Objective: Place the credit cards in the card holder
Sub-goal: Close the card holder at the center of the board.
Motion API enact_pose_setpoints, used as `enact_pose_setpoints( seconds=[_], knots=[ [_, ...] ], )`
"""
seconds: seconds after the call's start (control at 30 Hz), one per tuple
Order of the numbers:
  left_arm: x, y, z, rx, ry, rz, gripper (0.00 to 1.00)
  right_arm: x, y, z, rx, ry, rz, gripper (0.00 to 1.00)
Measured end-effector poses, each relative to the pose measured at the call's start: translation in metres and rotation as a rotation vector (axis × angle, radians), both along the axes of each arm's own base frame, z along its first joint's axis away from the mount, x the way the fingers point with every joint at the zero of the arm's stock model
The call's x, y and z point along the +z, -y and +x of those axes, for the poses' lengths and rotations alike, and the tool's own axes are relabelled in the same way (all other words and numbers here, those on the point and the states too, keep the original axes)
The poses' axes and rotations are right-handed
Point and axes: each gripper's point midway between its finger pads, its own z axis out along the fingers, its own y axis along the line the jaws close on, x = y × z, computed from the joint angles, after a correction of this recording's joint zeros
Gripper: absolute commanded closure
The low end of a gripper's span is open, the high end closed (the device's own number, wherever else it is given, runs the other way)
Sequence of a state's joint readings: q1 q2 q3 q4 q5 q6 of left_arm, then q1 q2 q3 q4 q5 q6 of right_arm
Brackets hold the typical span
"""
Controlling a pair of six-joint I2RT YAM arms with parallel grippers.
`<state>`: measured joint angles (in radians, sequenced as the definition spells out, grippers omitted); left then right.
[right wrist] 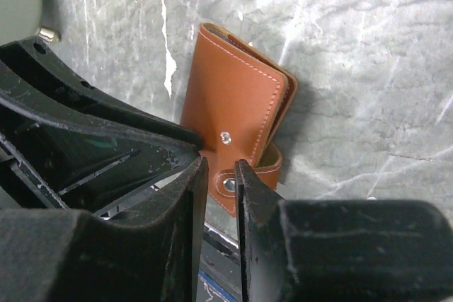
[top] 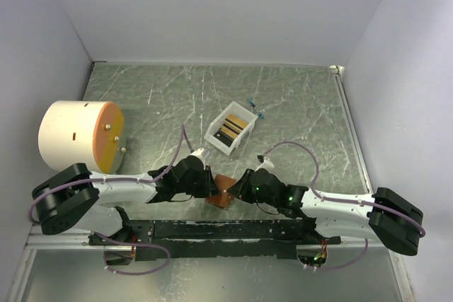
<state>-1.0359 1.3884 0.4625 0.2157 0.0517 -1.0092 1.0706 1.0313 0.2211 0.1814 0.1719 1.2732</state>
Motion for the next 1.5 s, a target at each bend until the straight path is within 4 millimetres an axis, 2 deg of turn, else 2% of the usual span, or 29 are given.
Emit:
enact_pose_setpoints(
  seconds=[0.1, 0.17, 0.27, 0.33, 0.43, 0.63, 0.73, 0.83, 1.03, 1.17, 1.5],
  knots=[
    [0.005, -0.009, -0.001, 0.005, 0.011, 0.027, 0.6, 0.008, -0.002, 0.005, 0.005, 0.022, -0.036, 0.7],
    [0.01, -0.016, 0.0, 0.011, 0.029, 0.048, 0.56, 0.022, -0.004, 0.01, 0.011, 0.052, -0.053, 0.66],
    [0.022, -0.021, 0.005, 0.022, 0.068, 0.073, 0.5, 0.038, -0.005, 0.014, 0.032, 0.091, -0.086, 0.6],
    [0.026, -0.024, 0.009, 0.031, 0.09, 0.089, 0.47, 0.042, -0.005, 0.014, 0.055, 0.101, -0.116, 0.57],
    [0.021, -0.032, 0.01, 0.036, 0.096, 0.13, 0.46, 0.035, 0.0, 0.007, 0.1, 0.087, -0.172, 0.55],
    [0.0, -0.044, 0.005, 0.029, 0.053, 0.161, 0.47, 0.011, 0.009, -0.008, 0.164, 0.022, -0.279, 0.59],
    [-0.011, -0.047, -0.001, 0.012, 0.019, 0.173, 0.52, 0.004, 0.009, -0.012, 0.184, 0.0, -0.298, 0.57],
    [-0.011, -0.042, -0.003, -0.002, 0.006, 0.154, 0.57, -0.001, 0.008, -0.012, 0.198, -0.016, -0.327, 0.56],
    [-0.012, -0.03, -0.008, -0.018, -0.031, 0.107, 0.64, -0.002, 0.003, -0.009, 0.214, -0.024, -0.373, 0.61],
    [-0.011, -0.023, -0.014, -0.028, -0.054, 0.074, 0.66, -0.003, 0.008, -0.009, 0.22, -0.025, -0.405, 0.65],
    [-0.006, -0.013, -0.019, -0.037, -0.064, 0.015, 0.68, -0.006, 0.027, -0.004, 0.201, -0.011, -0.51, 0.85]
  ],
)
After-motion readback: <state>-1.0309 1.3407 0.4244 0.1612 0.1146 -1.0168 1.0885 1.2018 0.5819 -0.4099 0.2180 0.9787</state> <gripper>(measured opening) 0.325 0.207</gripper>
